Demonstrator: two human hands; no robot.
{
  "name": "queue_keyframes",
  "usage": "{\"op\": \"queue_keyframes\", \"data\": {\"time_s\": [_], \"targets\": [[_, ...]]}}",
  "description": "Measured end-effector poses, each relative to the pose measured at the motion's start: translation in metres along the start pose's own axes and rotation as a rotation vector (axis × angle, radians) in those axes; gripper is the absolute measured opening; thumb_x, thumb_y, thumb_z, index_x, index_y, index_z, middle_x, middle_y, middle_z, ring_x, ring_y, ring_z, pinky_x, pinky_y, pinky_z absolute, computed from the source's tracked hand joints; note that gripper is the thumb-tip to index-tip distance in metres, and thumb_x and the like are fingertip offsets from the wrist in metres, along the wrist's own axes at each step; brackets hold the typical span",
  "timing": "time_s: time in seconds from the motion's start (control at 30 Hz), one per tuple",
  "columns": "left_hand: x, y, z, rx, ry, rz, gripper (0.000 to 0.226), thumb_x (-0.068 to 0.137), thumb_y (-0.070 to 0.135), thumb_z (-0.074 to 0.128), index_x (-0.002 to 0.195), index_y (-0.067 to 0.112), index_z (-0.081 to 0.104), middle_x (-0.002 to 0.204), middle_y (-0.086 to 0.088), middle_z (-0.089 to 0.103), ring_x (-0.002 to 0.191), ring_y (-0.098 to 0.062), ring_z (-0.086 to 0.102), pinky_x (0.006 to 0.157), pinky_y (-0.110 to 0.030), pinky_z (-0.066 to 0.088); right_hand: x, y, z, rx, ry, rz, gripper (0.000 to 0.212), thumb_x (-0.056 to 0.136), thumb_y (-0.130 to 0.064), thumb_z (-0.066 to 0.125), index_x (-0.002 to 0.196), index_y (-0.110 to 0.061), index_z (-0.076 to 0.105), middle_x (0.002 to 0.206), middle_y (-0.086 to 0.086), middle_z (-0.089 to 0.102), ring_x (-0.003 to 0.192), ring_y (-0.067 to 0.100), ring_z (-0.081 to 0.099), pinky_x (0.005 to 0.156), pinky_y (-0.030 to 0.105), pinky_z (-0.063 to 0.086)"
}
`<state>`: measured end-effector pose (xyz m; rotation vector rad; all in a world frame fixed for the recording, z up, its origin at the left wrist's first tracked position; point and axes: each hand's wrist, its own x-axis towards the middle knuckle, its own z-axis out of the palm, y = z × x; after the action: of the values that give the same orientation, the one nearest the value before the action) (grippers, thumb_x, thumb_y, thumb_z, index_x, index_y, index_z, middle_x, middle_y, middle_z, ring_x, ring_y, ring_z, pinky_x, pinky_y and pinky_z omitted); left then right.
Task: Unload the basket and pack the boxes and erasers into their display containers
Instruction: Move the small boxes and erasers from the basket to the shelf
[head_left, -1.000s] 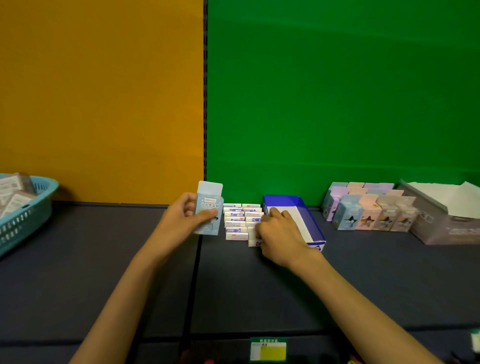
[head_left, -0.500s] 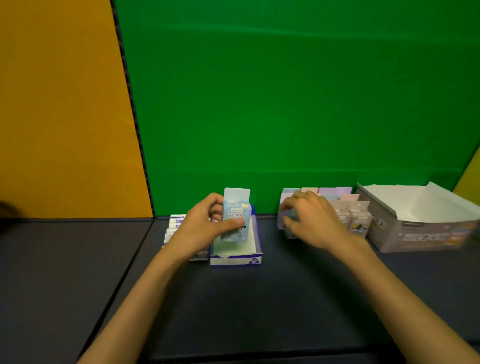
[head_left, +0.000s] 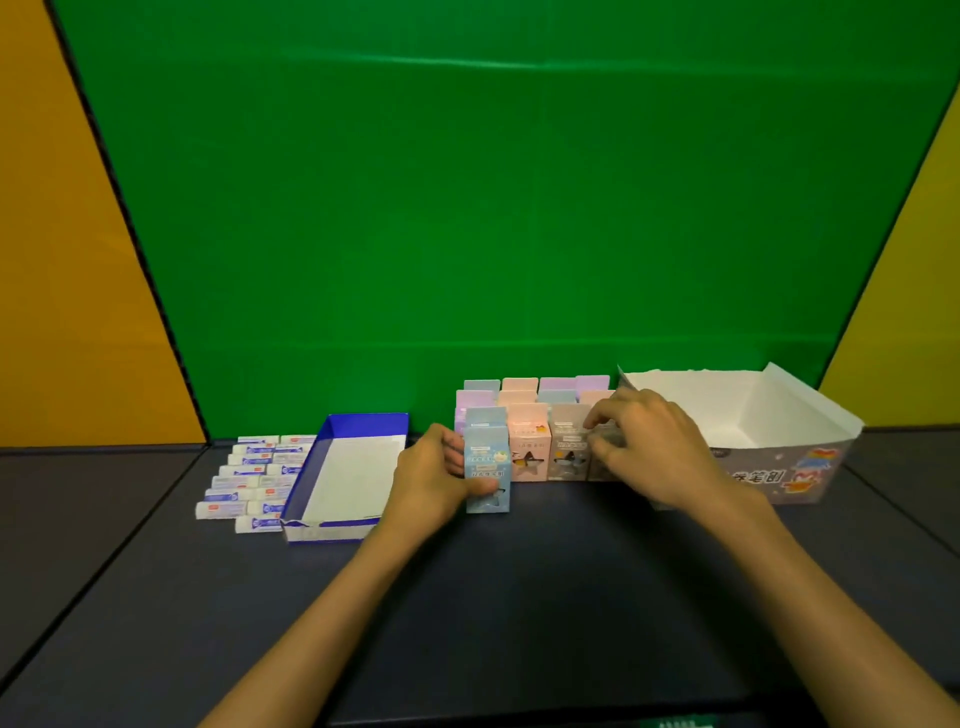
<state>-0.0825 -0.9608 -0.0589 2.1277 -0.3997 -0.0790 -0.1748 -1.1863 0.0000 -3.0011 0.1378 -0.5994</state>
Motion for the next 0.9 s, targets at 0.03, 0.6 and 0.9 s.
{"op": "queue_keyframes", "data": {"time_s": [0.03,0.6,0.9], "targets": [[0.001,-0.001,0.004,0.003,0.022,-0.005,0.048,0.071,0.024,0.09,0.1,0.019,0.053,0.096,0.007,0.066,0.085,-0.004,0.065,0.068,-0.017,0.054,0.001,0.0,0.002,0.014,0.002,-0.014,0.021,0.093,-0.029,0.059,0.111,-0.026,0.07,0.115,-0.002,0.065,0.105,0.018,0.057,0.084,0.032,0.043],[-0.061,-0.016,-0.124,0.658,0.32,0.198,0.056,0.094,0.048,0.059,0.145,0.028,0.046,0.146,0.005,0.05,0.13,-0.02,0.048,0.1,-0.036,0.043,0.037,-0.135,0.026,0.302,-0.002,-0.359,0.026,0.094,-0.032,0.057,0.118,-0.027,0.065,0.112,-0.005,0.062,0.106,0.019,0.058,0.077,0.03,0.039],[-0.133,-0.086,-0.249,0.861,0.341,0.034,0.058,0.095,0.061,0.048,0.147,0.035,0.044,0.152,0.004,0.046,0.137,-0.023,0.042,0.106,-0.043,0.041,0.038,-0.29,0.04,0.379,-0.03,-0.552,0.031,0.099,-0.044,0.052,0.125,-0.03,0.062,0.115,-0.004,0.062,0.106,0.02,0.059,0.081,0.034,0.045]]}}
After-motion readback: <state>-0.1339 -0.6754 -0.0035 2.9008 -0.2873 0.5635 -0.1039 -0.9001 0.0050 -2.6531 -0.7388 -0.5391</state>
